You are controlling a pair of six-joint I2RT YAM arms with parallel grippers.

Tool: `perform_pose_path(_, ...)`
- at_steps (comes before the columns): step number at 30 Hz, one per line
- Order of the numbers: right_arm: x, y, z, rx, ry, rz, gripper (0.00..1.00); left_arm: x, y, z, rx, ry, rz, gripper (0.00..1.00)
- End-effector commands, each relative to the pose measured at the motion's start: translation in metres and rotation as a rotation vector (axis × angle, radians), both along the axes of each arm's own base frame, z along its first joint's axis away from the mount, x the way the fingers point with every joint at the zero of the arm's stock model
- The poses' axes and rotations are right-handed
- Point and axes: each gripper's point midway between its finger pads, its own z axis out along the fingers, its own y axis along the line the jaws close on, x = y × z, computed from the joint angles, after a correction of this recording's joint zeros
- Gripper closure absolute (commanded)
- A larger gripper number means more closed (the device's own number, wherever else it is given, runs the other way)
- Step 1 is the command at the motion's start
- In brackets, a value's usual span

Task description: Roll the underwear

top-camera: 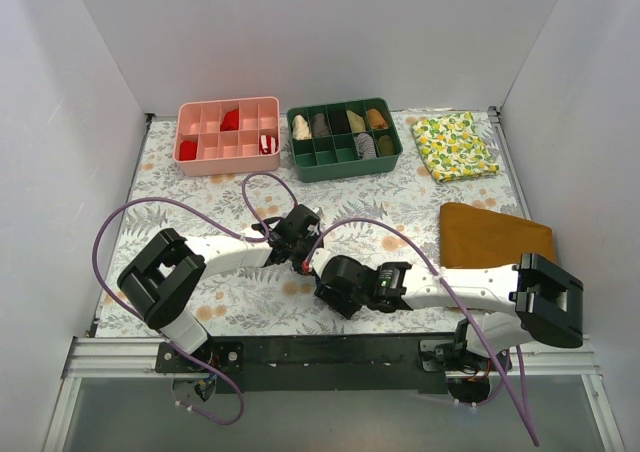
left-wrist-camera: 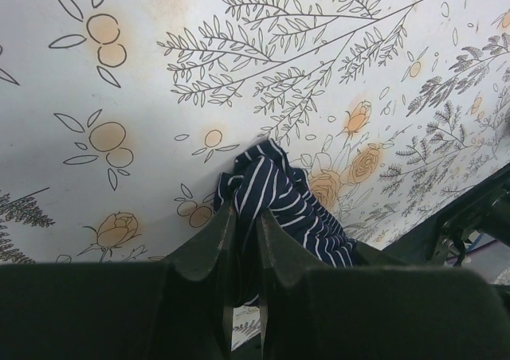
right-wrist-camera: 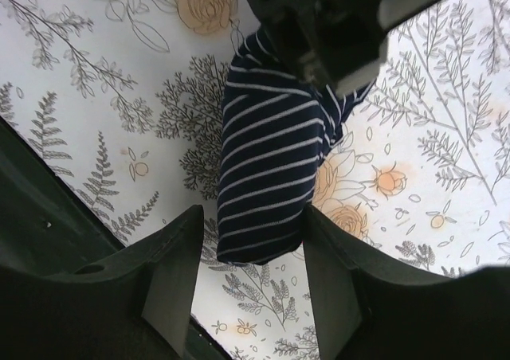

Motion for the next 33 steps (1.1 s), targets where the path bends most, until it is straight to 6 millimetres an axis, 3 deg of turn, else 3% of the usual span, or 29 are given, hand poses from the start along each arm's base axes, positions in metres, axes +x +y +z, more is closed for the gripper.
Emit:
perform_pose_path(1,-0.004,-0.003,-0.004,0.047,0.02,-0.056,0.42,-0.024,0.027,-0.032,0.14,0.073,-0.022,1.0)
perform_pose_path(6,-0.007,0.0,-0.007,0.077,0.044,-0.076,0.49,-0.025,0.028,-0.033,0.14,0.075,-0.022,1.0)
perform_pose_path(10,-0.005,0.0,-0.006,0.101,0.04,-0.109,0.49,-0.026,0.029,-0.034,0.139,0.078,-0.02,1.0)
perform_pose_path(11,-0.003,-0.001,-0.006,0.096,0.032,-0.123,0.49,-0.026,0.029,-0.033,0.138,0.077,-0.02,1.0)
perform_pose_path(12,-0.001,-0.003,-0.006,0.099,0.03,-0.149,0.38,-0.027,0.029,-0.034,0.137,0.079,-0.02,1.0)
perform_pose_path(15,0.008,-0.009,0.0,0.098,-0.012,-0.216,0.26,-0.027,0.028,-0.032,0.132,0.076,-0.024,1.0)
perform_pose_path(33,0.025,0.016,0.004,0.069,-0.1,-0.122,0.21,-0.028,0.029,-0.033,0.124,0.077,-0.027,1.0)
